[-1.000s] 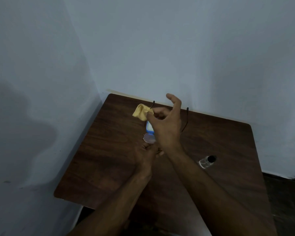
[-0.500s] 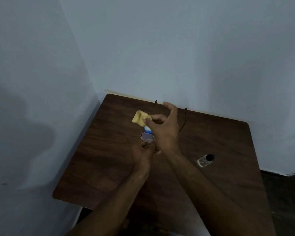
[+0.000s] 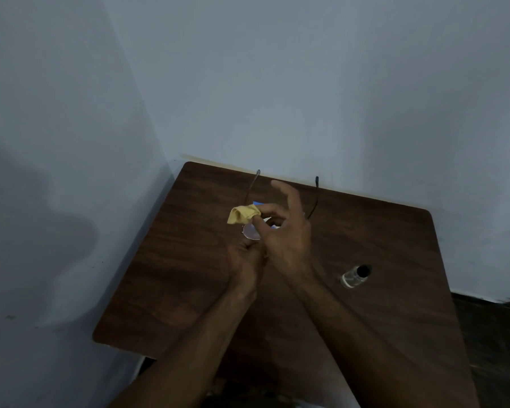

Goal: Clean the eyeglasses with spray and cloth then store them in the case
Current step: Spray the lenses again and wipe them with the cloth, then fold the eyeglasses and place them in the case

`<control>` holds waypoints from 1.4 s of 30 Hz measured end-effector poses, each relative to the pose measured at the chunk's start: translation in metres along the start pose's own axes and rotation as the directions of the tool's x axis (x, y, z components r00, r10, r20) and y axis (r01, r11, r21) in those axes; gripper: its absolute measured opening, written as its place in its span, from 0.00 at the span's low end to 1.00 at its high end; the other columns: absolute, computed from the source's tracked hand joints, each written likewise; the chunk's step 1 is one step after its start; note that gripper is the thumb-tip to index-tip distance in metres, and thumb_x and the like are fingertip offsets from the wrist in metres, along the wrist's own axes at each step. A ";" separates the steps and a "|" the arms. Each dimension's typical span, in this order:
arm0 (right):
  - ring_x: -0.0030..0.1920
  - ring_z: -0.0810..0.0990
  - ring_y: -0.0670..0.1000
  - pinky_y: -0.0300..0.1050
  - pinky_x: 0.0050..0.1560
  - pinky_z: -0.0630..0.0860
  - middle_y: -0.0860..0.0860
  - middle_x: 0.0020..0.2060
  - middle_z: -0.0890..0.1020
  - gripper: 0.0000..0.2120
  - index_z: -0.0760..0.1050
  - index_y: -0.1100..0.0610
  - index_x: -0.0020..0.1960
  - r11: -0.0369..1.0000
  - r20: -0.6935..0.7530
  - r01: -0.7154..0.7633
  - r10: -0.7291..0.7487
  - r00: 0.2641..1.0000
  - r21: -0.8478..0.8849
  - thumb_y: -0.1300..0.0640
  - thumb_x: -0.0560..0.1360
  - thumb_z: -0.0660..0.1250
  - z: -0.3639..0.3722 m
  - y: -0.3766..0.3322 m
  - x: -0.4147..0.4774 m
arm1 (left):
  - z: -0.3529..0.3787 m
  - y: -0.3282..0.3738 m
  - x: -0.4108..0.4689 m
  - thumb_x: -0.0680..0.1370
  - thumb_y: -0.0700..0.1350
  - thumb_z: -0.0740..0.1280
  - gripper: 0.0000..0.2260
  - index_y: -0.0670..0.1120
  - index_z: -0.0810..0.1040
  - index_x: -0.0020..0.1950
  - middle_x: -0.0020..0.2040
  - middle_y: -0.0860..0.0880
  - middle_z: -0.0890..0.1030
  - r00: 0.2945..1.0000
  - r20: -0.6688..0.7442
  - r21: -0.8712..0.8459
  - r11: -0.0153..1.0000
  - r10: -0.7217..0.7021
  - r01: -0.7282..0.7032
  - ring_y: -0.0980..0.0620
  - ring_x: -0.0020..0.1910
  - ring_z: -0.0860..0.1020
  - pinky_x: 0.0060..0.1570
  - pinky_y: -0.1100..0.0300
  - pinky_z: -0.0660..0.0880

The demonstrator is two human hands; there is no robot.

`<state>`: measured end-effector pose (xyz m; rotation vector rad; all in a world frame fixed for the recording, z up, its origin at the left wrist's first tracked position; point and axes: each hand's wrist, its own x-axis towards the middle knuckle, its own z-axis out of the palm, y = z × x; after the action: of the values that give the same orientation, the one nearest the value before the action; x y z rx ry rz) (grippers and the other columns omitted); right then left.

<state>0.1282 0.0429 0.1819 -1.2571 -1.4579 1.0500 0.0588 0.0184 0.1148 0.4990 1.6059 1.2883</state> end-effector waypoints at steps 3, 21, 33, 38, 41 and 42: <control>0.51 0.88 0.47 0.47 0.55 0.82 0.48 0.45 0.89 0.27 0.75 0.53 0.67 0.990 -0.077 0.025 -0.014 0.997 0.142 0.71 0.73 0.75 -0.017 -0.004 -0.003 | 0.001 -0.004 0.002 0.79 0.34 0.71 0.05 0.32 0.84 0.49 0.35 0.45 0.86 0.999 0.037 -0.215 0.976 -0.025 0.033 0.51 0.35 0.84 0.35 0.60 0.80; 0.42 0.85 0.48 0.43 0.43 0.77 0.49 0.38 0.87 0.06 0.83 0.56 0.43 0.877 -0.233 -0.445 0.401 0.886 -0.179 0.64 0.74 0.78 -0.098 0.220 -0.068 | 0.015 -0.018 0.007 0.81 0.39 0.71 0.09 0.34 0.84 0.56 0.45 0.41 0.88 0.983 0.179 -0.257 0.963 -0.032 0.078 0.48 0.45 0.88 0.45 0.58 0.85; 0.48 0.82 0.54 0.53 0.49 0.78 0.51 0.47 0.83 0.05 0.81 0.55 0.51 0.872 -0.203 -0.250 0.178 0.963 -0.422 0.56 0.77 0.71 -0.106 0.209 -0.066 | 0.017 -0.014 -0.002 0.80 0.39 0.72 0.09 0.34 0.85 0.55 0.44 0.40 0.88 0.983 0.181 -0.240 0.970 0.003 0.041 0.48 0.45 0.88 0.46 0.57 0.85; 0.58 0.83 0.46 0.39 0.56 0.80 0.48 0.58 0.84 0.09 0.82 0.57 0.63 0.985 -0.340 0.040 -0.096 0.935 -0.168 0.60 0.84 0.68 -0.103 0.104 -0.038 | 0.020 -0.011 -0.005 0.80 0.39 0.72 0.08 0.34 0.85 0.55 0.44 0.40 0.87 0.980 0.196 -0.254 0.967 0.021 0.030 0.48 0.44 0.87 0.46 0.56 0.85; 0.58 0.85 0.51 0.44 0.59 0.81 0.53 0.57 0.86 0.10 0.83 0.61 0.62 0.941 -0.313 0.203 -0.286 0.906 -0.272 0.63 0.82 0.70 -0.103 0.076 -0.019 | 0.025 -0.011 -0.009 0.80 0.39 0.71 0.07 0.35 0.85 0.53 0.44 0.39 0.88 0.978 0.204 -0.240 0.971 0.032 0.018 0.46 0.45 0.87 0.48 0.55 0.85; 0.57 0.85 0.52 0.45 0.58 0.81 0.53 0.56 0.86 0.10 0.83 0.62 0.61 0.916 -0.298 0.228 -0.330 0.896 -0.329 0.63 0.81 0.71 -0.103 0.075 -0.016 | 0.027 -0.012 -0.010 0.80 0.39 0.72 0.07 0.36 0.85 0.53 0.44 0.39 0.88 0.978 0.207 -0.233 0.972 0.038 0.012 0.45 0.45 0.88 0.48 0.55 0.85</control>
<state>0.2453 0.0395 0.1302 -1.3031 -1.4887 0.4018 0.0892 0.0194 0.1099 0.4821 1.2592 1.3658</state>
